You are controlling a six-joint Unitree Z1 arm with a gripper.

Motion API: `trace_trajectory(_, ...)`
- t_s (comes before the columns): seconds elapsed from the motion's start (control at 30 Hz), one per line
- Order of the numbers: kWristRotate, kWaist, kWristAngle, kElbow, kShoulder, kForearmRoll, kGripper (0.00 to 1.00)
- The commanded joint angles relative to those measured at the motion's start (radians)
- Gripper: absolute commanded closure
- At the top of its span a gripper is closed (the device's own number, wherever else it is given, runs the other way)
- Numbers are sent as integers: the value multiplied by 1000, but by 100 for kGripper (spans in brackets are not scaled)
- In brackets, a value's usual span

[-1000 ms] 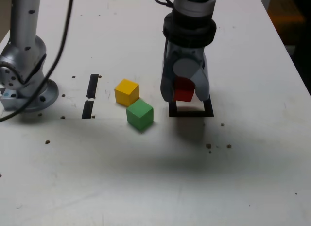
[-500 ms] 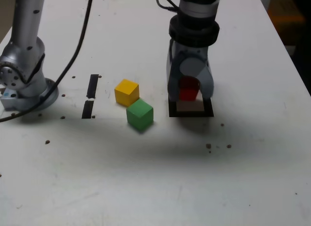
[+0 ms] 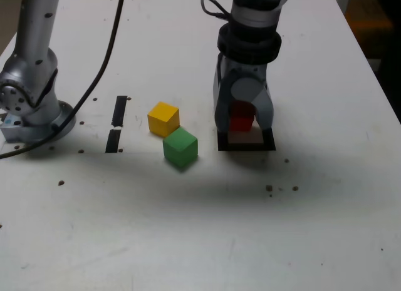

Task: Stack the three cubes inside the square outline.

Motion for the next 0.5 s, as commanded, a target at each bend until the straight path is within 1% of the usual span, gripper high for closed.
trace_trajectory(0.0, 1, 5, 3, 3, 3, 0, 81)
trace_trajectory(0.47, -9, 8, -5, 1, 11, 8, 58)
